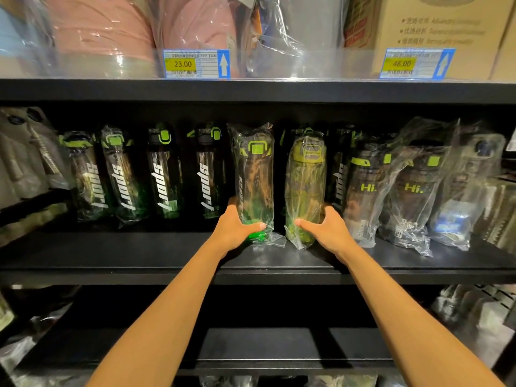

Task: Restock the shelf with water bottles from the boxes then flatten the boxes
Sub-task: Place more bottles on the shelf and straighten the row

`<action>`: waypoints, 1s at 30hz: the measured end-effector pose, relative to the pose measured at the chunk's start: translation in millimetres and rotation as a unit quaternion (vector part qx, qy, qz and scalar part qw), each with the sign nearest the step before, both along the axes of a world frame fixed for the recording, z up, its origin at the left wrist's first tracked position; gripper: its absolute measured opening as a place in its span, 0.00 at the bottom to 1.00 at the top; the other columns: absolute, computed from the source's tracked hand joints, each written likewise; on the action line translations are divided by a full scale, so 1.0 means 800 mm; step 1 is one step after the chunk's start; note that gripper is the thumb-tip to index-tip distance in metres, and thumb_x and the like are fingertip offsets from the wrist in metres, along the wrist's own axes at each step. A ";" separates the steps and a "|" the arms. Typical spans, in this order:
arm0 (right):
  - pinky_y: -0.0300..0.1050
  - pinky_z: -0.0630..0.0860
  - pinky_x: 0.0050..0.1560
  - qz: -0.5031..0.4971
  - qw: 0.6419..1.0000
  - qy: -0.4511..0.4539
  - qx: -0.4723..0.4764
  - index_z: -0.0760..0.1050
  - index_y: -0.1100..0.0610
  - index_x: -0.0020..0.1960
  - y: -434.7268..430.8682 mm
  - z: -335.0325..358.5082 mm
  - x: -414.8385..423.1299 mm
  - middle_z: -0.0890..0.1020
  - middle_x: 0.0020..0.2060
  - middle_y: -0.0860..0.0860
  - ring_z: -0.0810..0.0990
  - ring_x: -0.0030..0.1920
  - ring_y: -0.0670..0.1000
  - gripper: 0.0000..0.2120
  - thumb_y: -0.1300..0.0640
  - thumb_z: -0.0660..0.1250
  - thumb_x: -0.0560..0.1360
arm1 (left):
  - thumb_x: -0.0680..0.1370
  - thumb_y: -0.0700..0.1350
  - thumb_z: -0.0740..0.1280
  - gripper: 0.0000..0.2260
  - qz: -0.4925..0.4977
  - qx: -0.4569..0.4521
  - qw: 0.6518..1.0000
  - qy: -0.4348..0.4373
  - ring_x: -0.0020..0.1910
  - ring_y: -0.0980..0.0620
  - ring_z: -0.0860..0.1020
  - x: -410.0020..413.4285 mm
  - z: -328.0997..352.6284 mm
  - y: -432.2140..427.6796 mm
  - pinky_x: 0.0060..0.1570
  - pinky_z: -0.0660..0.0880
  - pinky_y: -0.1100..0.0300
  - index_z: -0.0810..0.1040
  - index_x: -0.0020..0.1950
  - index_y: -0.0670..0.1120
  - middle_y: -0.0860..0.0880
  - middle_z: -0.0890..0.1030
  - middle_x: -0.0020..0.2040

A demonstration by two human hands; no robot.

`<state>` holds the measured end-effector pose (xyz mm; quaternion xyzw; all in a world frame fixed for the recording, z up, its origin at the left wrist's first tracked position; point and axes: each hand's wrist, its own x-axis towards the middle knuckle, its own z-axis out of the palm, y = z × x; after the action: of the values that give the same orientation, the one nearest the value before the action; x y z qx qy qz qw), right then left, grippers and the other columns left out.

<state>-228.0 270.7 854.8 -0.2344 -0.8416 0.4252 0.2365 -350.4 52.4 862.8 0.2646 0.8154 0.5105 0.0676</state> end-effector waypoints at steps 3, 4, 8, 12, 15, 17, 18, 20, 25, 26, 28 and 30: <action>0.49 0.77 0.51 0.000 1.000 -0.013 -0.014 0.68 0.59 0.65 0.002 -0.001 -0.002 0.76 0.57 0.52 0.77 0.54 0.52 0.34 0.38 0.76 0.72 | 0.73 0.52 0.80 0.29 0.001 -0.005 1.000 -0.005 0.62 0.48 0.76 0.000 0.000 -0.001 0.57 0.72 0.56 0.66 0.64 0.49 0.52 0.76 0.59; 0.52 0.77 0.55 0.003 1.000 -0.019 -0.022 0.67 0.59 0.67 0.001 -0.002 0.000 0.76 0.60 0.53 0.77 0.57 0.54 0.37 0.36 0.76 0.72 | 0.73 0.52 0.80 0.31 0.000 -0.009 1.000 -0.003 0.62 0.49 0.75 0.002 0.000 -0.001 0.57 0.71 0.56 0.66 0.68 0.48 0.51 0.76 0.63; 0.55 0.71 0.70 0.021 0.999 -0.004 -0.041 0.58 0.58 0.78 -0.013 0.004 0.024 0.67 0.76 0.53 0.69 0.73 0.57 0.44 0.40 0.76 0.74 | 0.74 0.56 0.78 0.44 0.031 -0.024 0.998 0.048 0.74 0.45 0.69 0.013 -0.002 -0.019 0.67 0.69 0.51 0.57 0.81 0.44 0.46 0.68 0.77; 0.50 0.68 0.73 -0.014 0.993 0.077 0.085 0.59 0.51 0.81 -0.040 -0.020 0.079 0.67 0.77 0.47 0.68 0.76 0.51 0.38 0.44 0.73 0.78 | 0.79 0.57 0.71 0.33 0.048 -0.061 0.980 0.182 0.76 0.51 0.66 0.043 -0.030 -0.065 0.70 0.69 0.49 0.62 0.81 0.51 0.53 0.69 0.77; 0.46 0.71 0.68 -0.056 0.967 0.133 0.210 0.68 0.52 0.75 -0.066 -0.063 0.128 0.73 0.70 0.48 0.72 0.71 0.51 0.27 0.49 0.71 0.79 | 0.82 0.53 0.68 0.22 0.042 -0.057 0.953 0.293 0.73 0.54 0.67 0.080 -0.056 -0.102 0.70 0.71 0.50 0.71 0.75 0.52 0.55 0.73 0.72; 0.49 0.71 0.69 -0.071 0.953 0.143 0.257 0.71 0.56 0.73 -0.083 -0.098 0.160 0.75 0.68 0.51 0.73 0.70 0.54 0.24 0.51 0.70 0.79 | 0.82 0.50 0.67 0.19 0.037 -0.055 0.940 0.334 0.74 0.51 0.68 0.105 -0.081 -0.122 0.72 0.69 0.48 0.74 0.73 0.50 0.54 0.75 0.70; 0.50 0.71 0.70 -0.075 0.949 0.140 0.271 0.72 0.58 0.72 -0.092 -0.117 0.176 0.76 0.67 0.53 0.73 0.69 0.55 0.23 0.51 0.70 0.80 | 0.83 0.50 0.67 0.19 0.037 -0.058 0.935 0.348 0.75 0.50 0.67 0.118 -0.097 -0.130 0.74 0.67 0.48 0.74 0.73 0.49 0.53 0.76 0.71; 0.53 0.72 0.70 -0.077 0.949 0.120 0.281 0.73 0.59 0.71 -0.107 -0.162 0.207 0.77 0.66 0.54 0.74 0.69 0.57 0.21 0.51 0.69 0.81 | 0.82 0.51 0.65 0.20 0.037 -0.066 0.929 0.363 0.76 0.48 0.68 0.146 -0.132 -0.143 0.76 0.63 0.49 0.75 0.73 0.47 0.51 0.76 0.71; 0.58 0.72 0.69 -0.061 0.968 0.029 0.240 0.72 0.60 0.72 -0.130 -0.274 0.283 0.77 0.67 0.56 0.74 0.69 0.59 0.25 0.47 0.67 0.81 | 0.79 0.48 0.69 0.22 -0.014 -0.067 0.946 0.317 0.73 0.44 0.72 0.226 -0.241 -0.165 0.74 0.67 0.45 0.77 0.72 0.44 0.47 0.77 0.71; 0.59 0.72 0.70 -0.059 0.972 -0.003 0.225 0.71 0.60 0.73 -0.131 -0.294 0.299 0.76 0.68 0.56 0.73 0.69 0.59 0.25 0.47 0.68 0.82 | 0.80 0.50 0.68 0.22 -0.023 -0.096 0.946 0.309 0.73 0.43 0.72 0.243 -0.262 -0.168 0.74 0.67 0.45 0.77 0.73 0.43 0.46 0.76 0.72; 0.60 0.71 0.71 -0.045 0.977 -0.068 0.195 0.70 0.60 0.74 -0.126 -0.329 0.332 0.76 0.69 0.58 0.72 0.71 0.60 0.29 0.45 0.68 0.79 | 0.82 0.53 0.64 0.23 -0.029 -0.150 0.949 0.275 0.74 0.43 0.70 0.281 -0.306 -0.173 0.75 0.65 0.46 0.75 0.74 0.44 0.45 0.74 0.74; 0.60 0.70 0.73 -0.021 0.978 -0.120 0.168 0.68 0.60 0.77 -0.114 -0.361 0.365 0.74 0.73 0.58 0.71 0.73 0.61 0.34 0.44 0.70 0.78 | 0.81 0.55 0.62 0.24 -0.010 -0.177 0.959 0.220 0.74 0.44 0.71 0.328 -0.347 -0.176 0.74 0.66 0.47 0.75 0.74 0.45 0.46 0.75 0.74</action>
<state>64.3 179.1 566.1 -0.2582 -0.9180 0.2420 0.1791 -88.1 -88.7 585.5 0.3626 0.8845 0.2867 -0.0627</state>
